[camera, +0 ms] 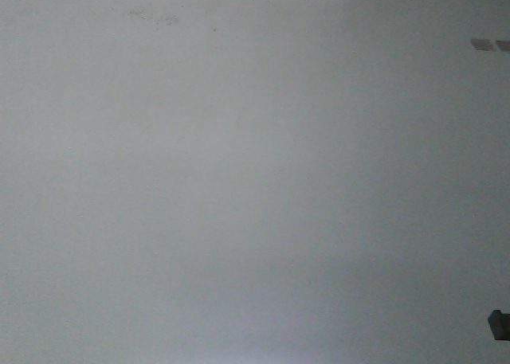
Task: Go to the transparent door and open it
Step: 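Drive the base toward the white-framed glass sliding door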
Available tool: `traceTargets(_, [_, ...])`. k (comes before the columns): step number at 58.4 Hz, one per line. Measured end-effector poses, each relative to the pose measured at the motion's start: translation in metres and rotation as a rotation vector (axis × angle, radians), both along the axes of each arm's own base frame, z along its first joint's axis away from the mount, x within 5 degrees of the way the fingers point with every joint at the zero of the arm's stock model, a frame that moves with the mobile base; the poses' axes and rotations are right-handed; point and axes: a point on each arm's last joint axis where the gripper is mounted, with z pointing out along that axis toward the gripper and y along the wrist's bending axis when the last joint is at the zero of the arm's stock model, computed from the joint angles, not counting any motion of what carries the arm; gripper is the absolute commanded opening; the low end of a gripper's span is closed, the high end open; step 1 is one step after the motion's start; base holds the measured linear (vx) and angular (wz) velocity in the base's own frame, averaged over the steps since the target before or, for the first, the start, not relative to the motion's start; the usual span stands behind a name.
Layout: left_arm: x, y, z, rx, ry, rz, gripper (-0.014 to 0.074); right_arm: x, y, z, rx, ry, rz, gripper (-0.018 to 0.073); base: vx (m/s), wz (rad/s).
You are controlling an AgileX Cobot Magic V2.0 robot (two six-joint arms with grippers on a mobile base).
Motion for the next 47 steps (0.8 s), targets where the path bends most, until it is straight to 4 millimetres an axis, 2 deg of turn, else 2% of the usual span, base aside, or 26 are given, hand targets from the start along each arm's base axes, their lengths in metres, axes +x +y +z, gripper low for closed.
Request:
traceTargets(26, [0.0000, 0.0000, 0.0000, 0.000, 0.000, 0.000, -0.0006, 0.0000, 0.0000, 0.0000, 0.000, 0.000, 0.000, -0.0008, 0.04, 0.00])
traceTargets(47, [0.0000, 0.0000, 0.0000, 0.000, 0.000, 0.000, -0.0006, 0.0000, 0.0000, 0.0000, 0.000, 0.000, 0.000, -0.0008, 0.30, 0.05])
